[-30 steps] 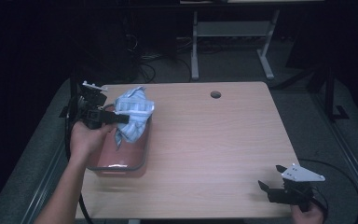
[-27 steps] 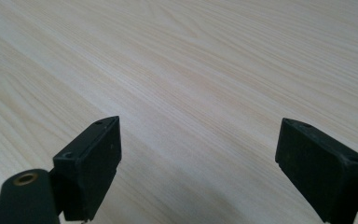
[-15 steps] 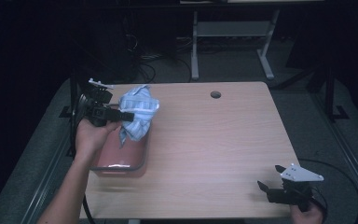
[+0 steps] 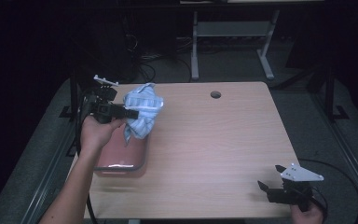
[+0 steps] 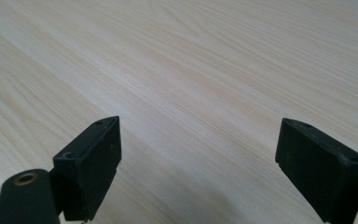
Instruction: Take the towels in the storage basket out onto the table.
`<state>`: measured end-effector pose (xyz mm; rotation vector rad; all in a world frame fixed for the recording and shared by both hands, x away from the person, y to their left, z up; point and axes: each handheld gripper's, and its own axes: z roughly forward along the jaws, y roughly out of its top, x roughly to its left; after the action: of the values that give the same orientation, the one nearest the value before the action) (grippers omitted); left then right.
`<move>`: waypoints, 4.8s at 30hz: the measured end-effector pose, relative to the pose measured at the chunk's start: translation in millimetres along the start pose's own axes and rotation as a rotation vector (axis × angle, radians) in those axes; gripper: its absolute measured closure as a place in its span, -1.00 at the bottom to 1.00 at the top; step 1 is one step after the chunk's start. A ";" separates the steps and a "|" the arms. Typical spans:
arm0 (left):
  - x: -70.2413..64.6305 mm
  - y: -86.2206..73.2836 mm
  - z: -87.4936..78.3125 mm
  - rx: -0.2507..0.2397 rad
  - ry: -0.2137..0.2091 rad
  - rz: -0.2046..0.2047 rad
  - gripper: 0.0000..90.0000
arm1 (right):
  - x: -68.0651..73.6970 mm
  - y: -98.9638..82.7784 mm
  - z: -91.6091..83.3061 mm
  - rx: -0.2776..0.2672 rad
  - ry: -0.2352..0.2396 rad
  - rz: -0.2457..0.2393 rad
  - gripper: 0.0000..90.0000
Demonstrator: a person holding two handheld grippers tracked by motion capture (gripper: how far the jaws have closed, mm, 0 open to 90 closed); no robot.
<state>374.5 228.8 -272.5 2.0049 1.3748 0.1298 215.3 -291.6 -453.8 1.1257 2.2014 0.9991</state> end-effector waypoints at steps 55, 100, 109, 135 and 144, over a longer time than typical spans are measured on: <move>-90.4 38.9 61.7 0.078 -0.082 0.168 0.40 | -2.4 -3.3 -5.5 -0.015 -0.004 0.015 -0.70; -124.1 34.5 134.6 0.141 -0.149 0.186 0.40 | 0.6 -1.1 -2.6 -0.015 0.007 0.007 -0.70; -128.2 26.7 154.2 0.157 -0.165 0.183 0.40 | 0.9 -1.1 -3.5 -0.017 0.006 0.012 -0.70; -128.3 -0.3 195.6 0.154 -0.188 0.139 0.38 | 0.2 -1.1 -2.7 -0.016 0.009 0.004 -0.70; -131.9 -2.8 201.7 0.161 -0.195 0.149 0.38 | 0.2 -0.7 -2.4 -0.016 0.011 0.005 -0.70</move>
<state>404.7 19.6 -388.3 2.1892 1.1440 -0.1106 213.2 -292.6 -452.8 1.1212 2.1964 1.0249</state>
